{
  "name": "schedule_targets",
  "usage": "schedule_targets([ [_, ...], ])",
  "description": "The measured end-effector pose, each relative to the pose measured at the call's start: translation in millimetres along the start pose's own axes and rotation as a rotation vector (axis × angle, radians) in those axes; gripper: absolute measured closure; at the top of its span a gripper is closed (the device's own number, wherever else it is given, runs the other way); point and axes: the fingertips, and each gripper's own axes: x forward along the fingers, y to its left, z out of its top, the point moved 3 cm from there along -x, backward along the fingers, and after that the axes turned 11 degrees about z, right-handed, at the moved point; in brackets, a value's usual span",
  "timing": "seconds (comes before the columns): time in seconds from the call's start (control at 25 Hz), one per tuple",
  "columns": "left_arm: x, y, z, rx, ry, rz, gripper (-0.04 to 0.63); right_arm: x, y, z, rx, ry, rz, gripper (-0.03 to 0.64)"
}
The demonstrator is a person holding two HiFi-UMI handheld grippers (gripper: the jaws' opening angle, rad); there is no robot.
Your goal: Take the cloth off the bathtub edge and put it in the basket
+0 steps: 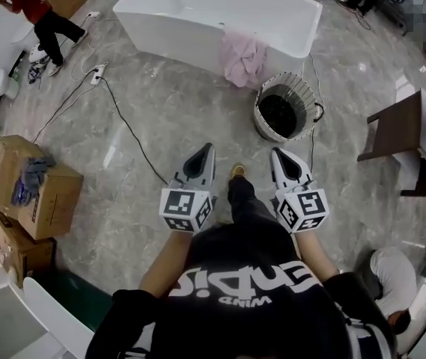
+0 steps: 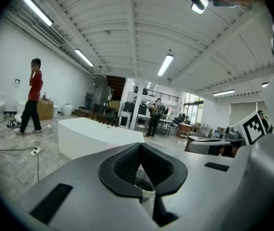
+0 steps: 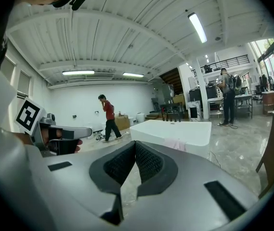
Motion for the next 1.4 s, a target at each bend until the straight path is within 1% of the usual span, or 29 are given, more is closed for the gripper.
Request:
schedule_targets([
  [0.24,75.5,11.7,36.6,-0.005,-0.019,0.001,0.583,59.5,-48.7,34.9,-0.030,0.007,0.030,0.604],
  [0.48,146.2,20.4,60.2,-0.009,-0.018,0.018,0.583,105.2,-109.5,69.6,-0.050,-0.004,0.043,0.604],
  [0.68,194.7,24.8,76.4,-0.019,-0.029,0.044,0.583,135.5,-158.5,89.4,-0.052,-0.021,0.046,0.604],
  [0.92,228.6,34.5,87.2,-0.012,-0.028,0.051,0.583,164.6,-186.6,100.7,-0.039,-0.033,0.047,0.604],
  [1.16,273.2,56.3,94.1,-0.013,-0.021,0.055,0.583,202.7,-206.5,99.7,-0.033,-0.005,0.060,0.604],
  [1.28,306.4,70.9,99.1,-0.009,-0.019,0.042,0.583,225.0,-225.0,99.9,-0.027,0.001,0.044,0.604],
  [1.4,343.5,80.7,104.0,-0.005,-0.011,0.011,0.583,247.4,-247.3,102.4,-0.017,0.004,0.010,0.604],
])
